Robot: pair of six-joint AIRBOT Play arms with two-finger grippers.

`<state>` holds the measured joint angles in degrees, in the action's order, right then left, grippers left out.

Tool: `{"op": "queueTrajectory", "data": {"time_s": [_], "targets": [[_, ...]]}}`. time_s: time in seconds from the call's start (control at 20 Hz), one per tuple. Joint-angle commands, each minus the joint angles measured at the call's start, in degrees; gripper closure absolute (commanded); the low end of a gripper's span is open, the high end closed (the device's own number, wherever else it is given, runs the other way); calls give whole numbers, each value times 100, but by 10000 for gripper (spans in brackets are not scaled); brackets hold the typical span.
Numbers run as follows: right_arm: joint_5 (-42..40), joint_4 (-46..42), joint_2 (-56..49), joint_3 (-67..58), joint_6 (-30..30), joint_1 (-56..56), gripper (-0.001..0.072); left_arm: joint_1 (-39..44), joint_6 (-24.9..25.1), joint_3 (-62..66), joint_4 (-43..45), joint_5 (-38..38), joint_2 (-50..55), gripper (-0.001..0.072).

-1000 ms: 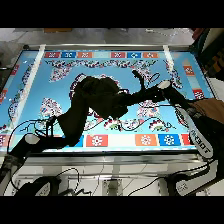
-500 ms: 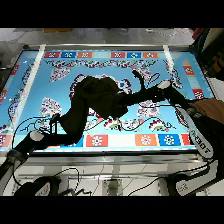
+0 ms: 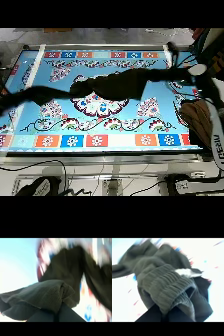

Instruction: Fold the clothes and pants, and hang the long-sleeved shirts on hangers.

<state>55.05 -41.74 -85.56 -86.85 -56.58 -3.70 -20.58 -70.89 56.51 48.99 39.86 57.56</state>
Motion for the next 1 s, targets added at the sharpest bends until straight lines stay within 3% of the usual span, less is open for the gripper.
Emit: {"op": "queueTrajectory", "data": {"time_s": [0.0, 0.25, 0.45, 0.55, 0.7, 0.95], "targets": [[-649, -1010, 568, -474, -1019, -883, 665, -964, -647, 1384, 68, -369, 160, 692], [-291, -1305, 1091, -643, -1412, -1932, 666, -1381, -798, 1996, 142, -337, 525, 692], [1169, -2577, 1123, -605, -1803, -2330, 665, -1379, -798, 1993, 645, 232, 863, 691], [2131, -2782, 1123, -546, -1799, -2387, 666, -1373, -761, 1993, 820, 826, 1117, 690], [3388, -2796, 1152, -337, -1714, -2374, 665, -1375, -70, 1991, 1432, 2020, 1561, 689], [3816, -2911, 1766, 1469, -1272, -2376, 665, -1379, 374, 1989, 3191, 3703, 2205, 689]]}}
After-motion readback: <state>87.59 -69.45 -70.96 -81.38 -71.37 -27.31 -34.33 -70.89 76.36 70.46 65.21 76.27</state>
